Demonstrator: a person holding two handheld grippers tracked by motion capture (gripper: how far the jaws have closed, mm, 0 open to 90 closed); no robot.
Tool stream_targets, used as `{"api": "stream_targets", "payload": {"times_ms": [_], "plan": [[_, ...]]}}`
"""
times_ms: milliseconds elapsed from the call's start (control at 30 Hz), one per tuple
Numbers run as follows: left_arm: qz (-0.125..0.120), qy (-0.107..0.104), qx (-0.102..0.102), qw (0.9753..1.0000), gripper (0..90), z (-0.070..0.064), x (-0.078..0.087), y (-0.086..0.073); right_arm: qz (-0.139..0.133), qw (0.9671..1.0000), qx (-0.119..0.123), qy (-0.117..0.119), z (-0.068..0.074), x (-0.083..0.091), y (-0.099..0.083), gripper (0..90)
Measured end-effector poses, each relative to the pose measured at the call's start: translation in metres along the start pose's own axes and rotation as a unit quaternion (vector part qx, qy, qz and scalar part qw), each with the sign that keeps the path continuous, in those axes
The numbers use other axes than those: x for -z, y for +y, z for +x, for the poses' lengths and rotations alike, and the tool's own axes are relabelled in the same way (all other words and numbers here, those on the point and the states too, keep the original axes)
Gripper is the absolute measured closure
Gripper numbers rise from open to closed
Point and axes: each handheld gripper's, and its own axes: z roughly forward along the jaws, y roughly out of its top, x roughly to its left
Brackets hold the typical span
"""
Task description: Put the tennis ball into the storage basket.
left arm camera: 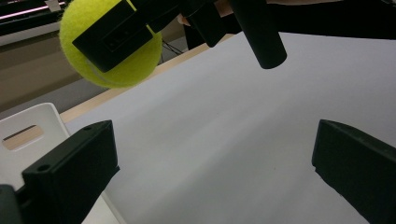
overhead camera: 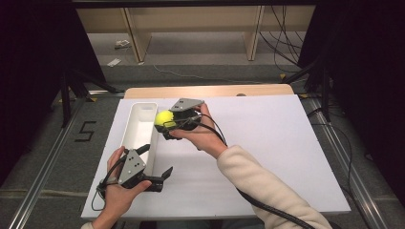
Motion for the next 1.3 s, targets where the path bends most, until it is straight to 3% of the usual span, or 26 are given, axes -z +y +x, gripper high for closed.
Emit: {"api": "stream_targets", "payload": {"times_ms": [1300], "plan": [[-0.002, 0.001, -0.005, 1.0000, 0.0, -0.001, 0.002, 0.001, 0.002, 0.9999, 0.003, 0.013, 0.008, -0.016, 0.012, 26.8]]}}
